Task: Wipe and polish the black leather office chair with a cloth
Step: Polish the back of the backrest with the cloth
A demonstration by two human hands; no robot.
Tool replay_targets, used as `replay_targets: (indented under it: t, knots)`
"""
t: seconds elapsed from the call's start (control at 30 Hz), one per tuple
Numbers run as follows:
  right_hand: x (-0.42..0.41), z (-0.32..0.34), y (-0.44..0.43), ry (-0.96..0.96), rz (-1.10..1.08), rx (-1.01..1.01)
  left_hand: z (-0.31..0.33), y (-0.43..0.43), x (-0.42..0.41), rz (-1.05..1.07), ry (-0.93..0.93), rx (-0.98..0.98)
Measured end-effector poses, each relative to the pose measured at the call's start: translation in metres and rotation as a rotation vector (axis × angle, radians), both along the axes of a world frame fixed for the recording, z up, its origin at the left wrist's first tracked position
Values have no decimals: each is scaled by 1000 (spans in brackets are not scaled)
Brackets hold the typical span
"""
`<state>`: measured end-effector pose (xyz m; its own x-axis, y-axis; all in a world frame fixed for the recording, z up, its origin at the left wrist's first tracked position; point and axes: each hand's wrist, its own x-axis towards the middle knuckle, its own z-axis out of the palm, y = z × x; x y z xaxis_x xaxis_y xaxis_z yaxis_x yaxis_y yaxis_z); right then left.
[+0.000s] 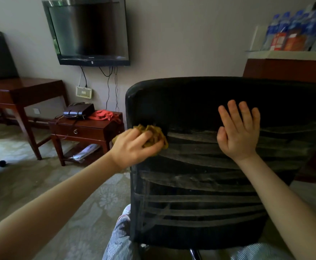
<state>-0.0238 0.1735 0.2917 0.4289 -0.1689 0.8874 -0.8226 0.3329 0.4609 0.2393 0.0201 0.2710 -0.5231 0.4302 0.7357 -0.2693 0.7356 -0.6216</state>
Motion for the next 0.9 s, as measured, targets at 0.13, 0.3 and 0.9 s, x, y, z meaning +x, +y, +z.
replay_targets:
  t: [0.13, 0.3, 0.9]
  knots:
    - [-1, 0, 2, -2, -2, 14, 3, -7, 8, 20, -149, -199]
    - [-4, -2, 3, -3, 5, 15, 78, 1, 8, -11, 128, -203]
    - [4, -1, 4, -19, 14, 20, -52, -13, 15, 59, 10, 81]
